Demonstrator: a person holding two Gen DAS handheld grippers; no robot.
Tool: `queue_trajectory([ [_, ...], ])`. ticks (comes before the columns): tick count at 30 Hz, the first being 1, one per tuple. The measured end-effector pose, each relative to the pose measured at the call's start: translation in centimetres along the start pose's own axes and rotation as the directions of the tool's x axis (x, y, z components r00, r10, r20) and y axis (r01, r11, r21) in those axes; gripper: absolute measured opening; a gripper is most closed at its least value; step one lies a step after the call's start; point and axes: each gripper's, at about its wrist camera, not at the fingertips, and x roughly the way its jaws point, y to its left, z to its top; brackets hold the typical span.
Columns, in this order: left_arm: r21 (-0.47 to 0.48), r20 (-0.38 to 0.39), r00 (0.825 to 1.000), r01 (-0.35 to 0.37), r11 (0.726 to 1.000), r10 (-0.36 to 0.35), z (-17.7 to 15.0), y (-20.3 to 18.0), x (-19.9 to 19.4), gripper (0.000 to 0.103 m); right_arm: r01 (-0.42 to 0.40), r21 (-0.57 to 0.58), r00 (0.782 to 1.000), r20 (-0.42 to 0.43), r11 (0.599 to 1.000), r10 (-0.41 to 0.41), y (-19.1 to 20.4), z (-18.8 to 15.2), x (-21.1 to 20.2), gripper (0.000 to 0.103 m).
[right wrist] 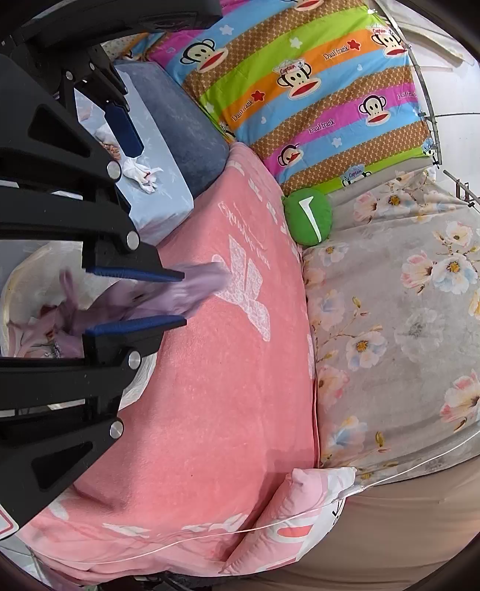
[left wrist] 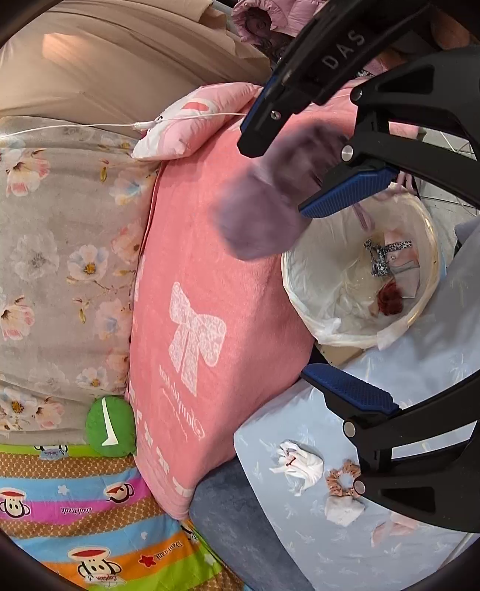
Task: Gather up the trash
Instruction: 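Carry the scrunchie and lilac bag over the bin and open both grippers, then move both open grippers back over the pink mesh strip and grey sock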
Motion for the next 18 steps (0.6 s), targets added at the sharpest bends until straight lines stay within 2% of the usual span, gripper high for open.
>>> queue_trajectory([
  [2, -0.007, 0.0, 1.0, -0.012, 1.0, 0.012, 0.0, 0.4, 0.0, 0.077, -0.003, 0.003, 1.0, 0.002, 1.0, 0.003, 0.1, 0.0, 0.0, 0.031],
  [18, -0.065, -0.01, 0.998, -0.06, 0.996, 0.059, -1.1, 3.7, -0.8, 0.077, -0.037, -0.032, 0.999, -0.042, 0.999, 0.035, 2.6, -1.2, 0.4, 0.033],
])
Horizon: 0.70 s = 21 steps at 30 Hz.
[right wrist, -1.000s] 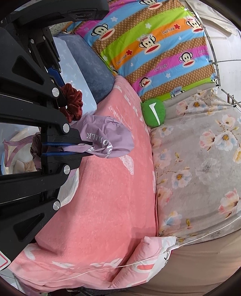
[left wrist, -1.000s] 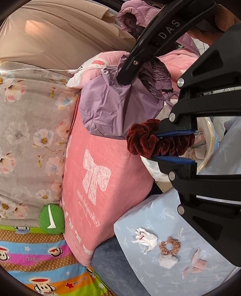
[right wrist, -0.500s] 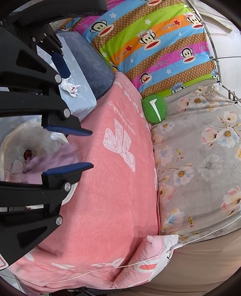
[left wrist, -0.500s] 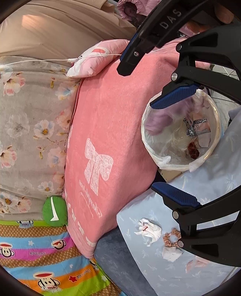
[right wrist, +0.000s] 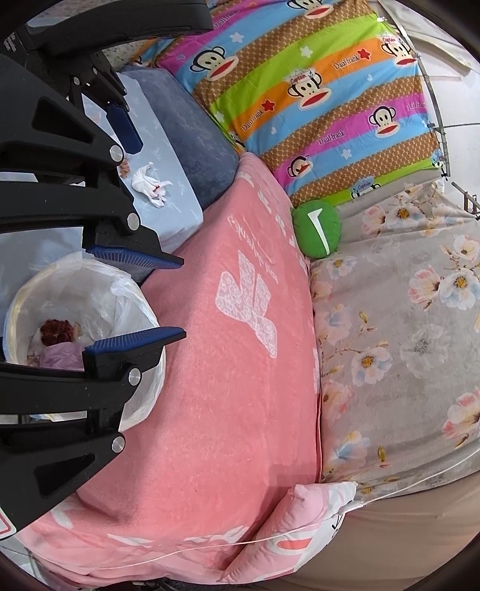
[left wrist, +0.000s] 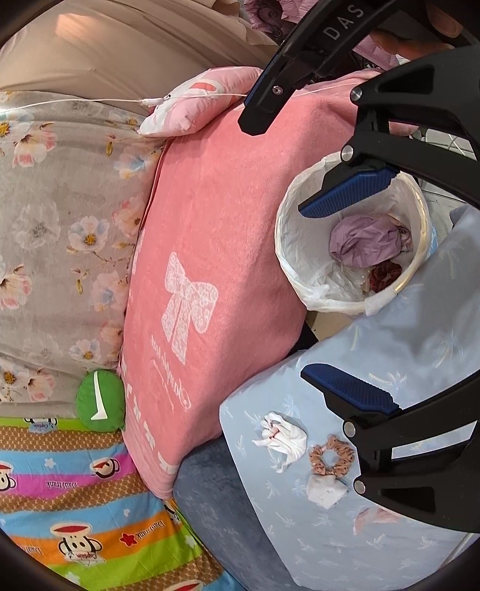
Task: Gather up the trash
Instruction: 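Move both open grippers back over the pink mesh strip and grey sock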
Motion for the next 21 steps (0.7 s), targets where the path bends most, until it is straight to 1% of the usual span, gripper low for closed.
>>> queue_trajectory([
  [10, -0.06, -0.027, 0.998, -0.056, 0.997, 0.055, -1.6, 3.9, -0.4, 0.078, -0.051, -0.032, 0.996, -0.072, 0.998, 0.049, 3.6, -2.3, 1.4, 0.033],
  [17, -0.114, -0.051, 0.994, -0.105, 0.988, 0.1, -2.9, 7.3, -0.7, 0.078, -0.089, -0.064, 0.99, -0.112, 0.994, 0.081, 6.9, -3.9, 2.4, 0.033],
  [21, -0.135, -0.064, 0.989, -0.139, 0.981, 0.132, -3.8, 9.4, -0.9, 0.08, -0.107, -0.08, 0.986, -0.138, 0.991, 0.095, 8.7, -4.9, 3.0, 0.034],
])
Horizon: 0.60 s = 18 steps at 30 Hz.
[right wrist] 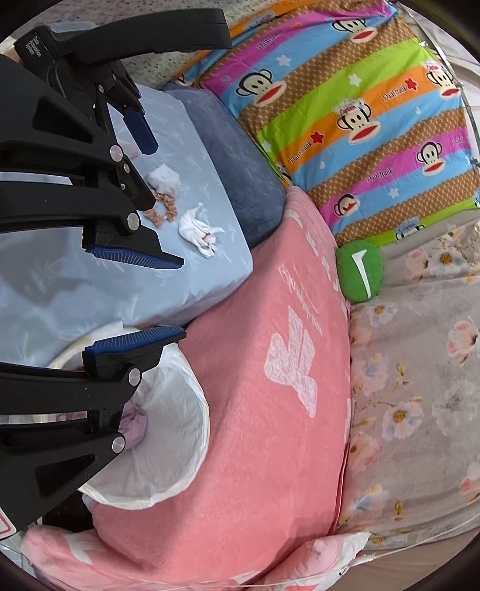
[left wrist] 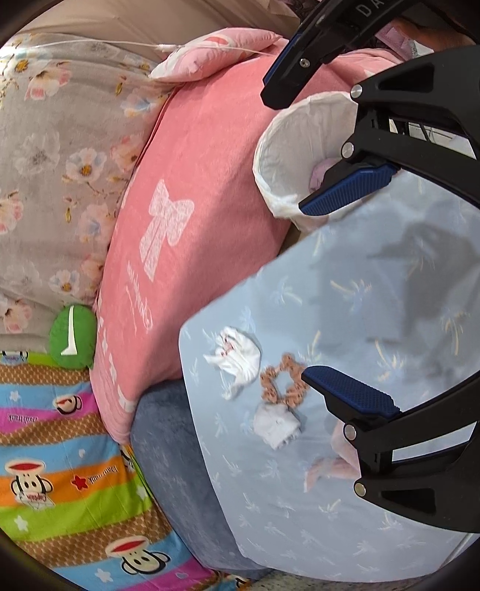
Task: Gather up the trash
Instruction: 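Move both open grippers back over the pink mesh strip and grey sock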
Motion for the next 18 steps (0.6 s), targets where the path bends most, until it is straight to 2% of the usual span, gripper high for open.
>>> queue_trajectory([
  [4, -0.016, -0.008, 0.999, -0.051, 0.999, 0.051, -0.7, 2.3, 0.2, 0.081, -0.013, -0.018, 1.0, -0.02, 1.0, 0.013, 1.6, -0.5, 0.8, 0.038],
  [8, -0.038, -0.027, 0.994, -0.103, 0.994, 0.102, -1.7, 4.8, 0.5, 0.091, -0.024, -0.038, 0.999, -0.042, 0.999, 0.022, 3.1, -1.0, 1.7, 0.038],
  [12, -0.04, -0.052, 0.985, -0.168, 0.985, 0.166, -2.6, 7.5, 1.1, 0.091, -0.041, -0.051, 0.997, -0.07, 0.998, 0.037, 4.7, -1.5, 3.2, 0.04],
  [18, -0.092, -0.105, 0.974, -0.212, 0.973, 0.202, -3.9, 11.5, 2.1, 0.091, -0.08, -0.068, 0.991, -0.114, 0.994, 0.072, 7.5, -2.1, 5.9, 0.041],
])
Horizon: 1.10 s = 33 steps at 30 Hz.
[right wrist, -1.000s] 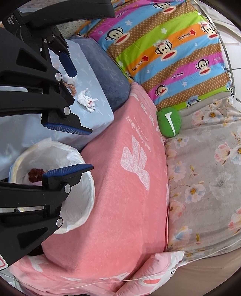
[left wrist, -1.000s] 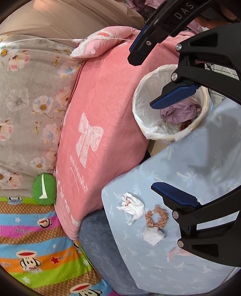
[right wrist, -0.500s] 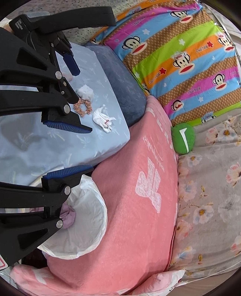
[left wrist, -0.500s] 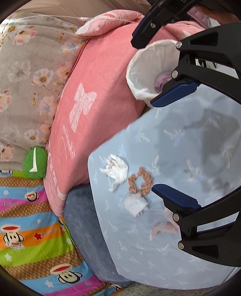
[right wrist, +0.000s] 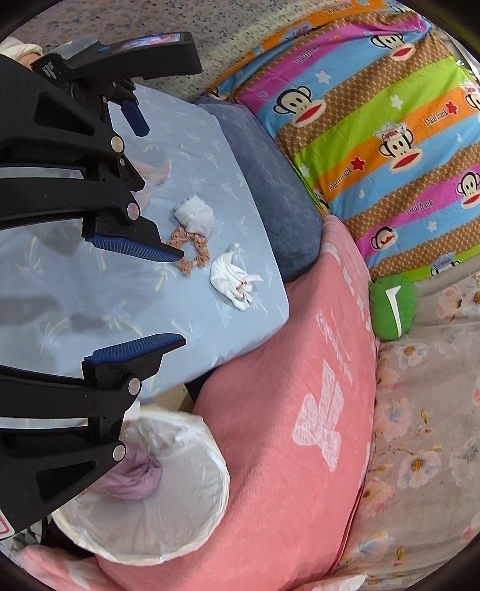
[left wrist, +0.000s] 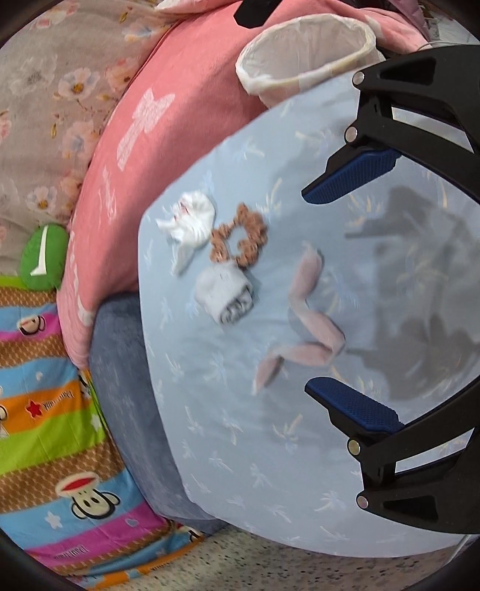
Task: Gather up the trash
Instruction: 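Move both open grippers back over the pink mesh strip and grey sock, then grasp the pink mesh strip with the left gripper while the right grasps the grey rolled sock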
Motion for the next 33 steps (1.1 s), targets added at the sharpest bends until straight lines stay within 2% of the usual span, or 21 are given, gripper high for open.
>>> queue_trajectory([
  [6, -0.033, -0.05, 0.999, -0.022, 0.999, 0.02, -0.4, 2.6, 2.4, 0.09, -0.027, -0.032, 0.999, -0.044, 0.999, 0.026, 2.7, -0.1, 3.2, 0.041],
  [12, -0.054, -0.087, 0.996, -0.004, 0.999, -0.001, -0.7, 4.0, 4.3, 0.09, -0.046, -0.055, 0.996, -0.08, 0.997, 0.042, 5.0, -0.1, 6.1, 0.041],
  [15, -0.059, -0.107, 0.994, 0.011, 0.998, -0.017, -0.9, 4.2, 5.1, 0.077, -0.053, -0.062, 0.995, -0.093, 0.997, 0.047, 5.8, -0.1, 7.3, 0.041],
  [17, -0.072, -0.129, 0.991, 0.032, 0.997, -0.041, -0.9, 4.6, 5.7, 0.058, -0.057, -0.067, 0.993, -0.103, 0.996, 0.05, 6.4, -0.2, 8.2, 0.041],
  [18, -0.082, -0.137, 0.989, 0.04, 0.996, -0.051, -0.9, 4.8, 5.9, 0.053, -0.06, -0.069, 0.993, -0.108, 0.996, 0.053, 6.7, -0.2, 8.6, 0.041],
  [20, -0.099, -0.145, 0.986, 0.069, 0.993, -0.083, -0.8, 5.2, 6.1, 0.024, -0.07, -0.074, 0.991, -0.12, 0.995, 0.061, 7.3, -0.2, 9.5, 0.041],
  [22, -0.125, -0.143, 0.985, 0.076, 0.989, -0.094, -0.5, 5.7, 6.1, 0.019, -0.076, -0.078, 0.989, -0.133, 0.994, 0.065, 7.9, -0.2, 10.6, 0.041],
  [33, -0.16, -0.068, 0.996, 0.039, 0.986, -0.05, 2.8, 7.9, 6.1, 0.019, -0.09, -0.098, 0.982, -0.177, 0.991, 0.071, 10.8, 0.8, 16.9, 0.041],
])
